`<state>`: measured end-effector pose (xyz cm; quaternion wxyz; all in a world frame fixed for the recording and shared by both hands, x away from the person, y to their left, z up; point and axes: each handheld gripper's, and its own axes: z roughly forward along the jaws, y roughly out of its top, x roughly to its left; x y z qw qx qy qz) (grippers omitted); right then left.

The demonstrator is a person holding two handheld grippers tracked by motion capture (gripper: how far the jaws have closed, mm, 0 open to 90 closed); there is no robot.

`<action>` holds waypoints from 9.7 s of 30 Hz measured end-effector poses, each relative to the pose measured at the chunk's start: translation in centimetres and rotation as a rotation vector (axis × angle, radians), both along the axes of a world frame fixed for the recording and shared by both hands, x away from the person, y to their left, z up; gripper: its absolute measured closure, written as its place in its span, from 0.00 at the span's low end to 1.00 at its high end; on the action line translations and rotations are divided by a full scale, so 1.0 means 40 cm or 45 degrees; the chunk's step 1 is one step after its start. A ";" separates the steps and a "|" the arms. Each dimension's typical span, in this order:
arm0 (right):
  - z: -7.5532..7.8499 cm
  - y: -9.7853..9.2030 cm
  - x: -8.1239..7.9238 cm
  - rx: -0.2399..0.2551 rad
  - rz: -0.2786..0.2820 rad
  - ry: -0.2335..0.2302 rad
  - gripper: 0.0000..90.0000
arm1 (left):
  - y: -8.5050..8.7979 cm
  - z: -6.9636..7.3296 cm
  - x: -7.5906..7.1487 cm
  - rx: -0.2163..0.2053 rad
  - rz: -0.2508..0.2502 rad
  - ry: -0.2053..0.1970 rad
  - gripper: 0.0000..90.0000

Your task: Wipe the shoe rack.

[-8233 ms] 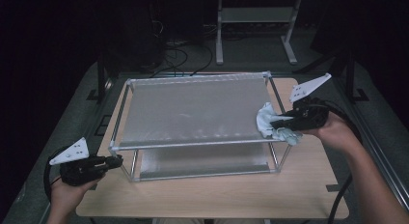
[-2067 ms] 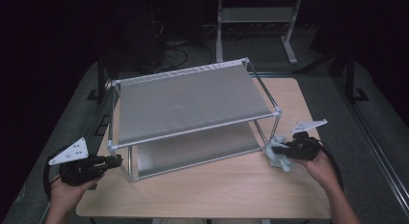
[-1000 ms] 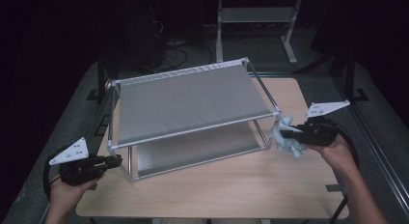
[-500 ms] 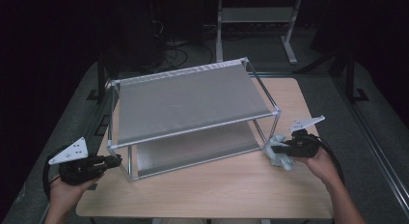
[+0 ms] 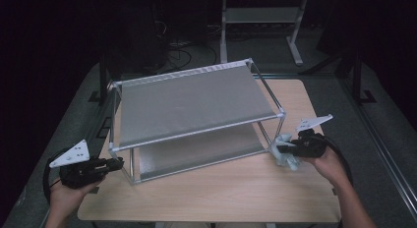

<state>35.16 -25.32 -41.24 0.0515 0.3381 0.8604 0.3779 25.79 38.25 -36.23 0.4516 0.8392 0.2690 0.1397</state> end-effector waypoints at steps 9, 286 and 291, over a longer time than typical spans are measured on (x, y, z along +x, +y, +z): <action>-0.017 -0.003 -0.006 -0.018 0.001 0.017 0.87 | 0.002 0.000 0.000 0.001 0.004 0.000 0.90; 0.139 0.262 -0.087 0.134 0.504 -0.260 0.90 | -0.105 0.046 0.171 0.176 -0.080 0.034 0.85; 0.141 0.319 -0.091 0.130 0.549 -0.262 0.89 | -0.153 0.043 0.139 0.165 -0.151 0.018 0.84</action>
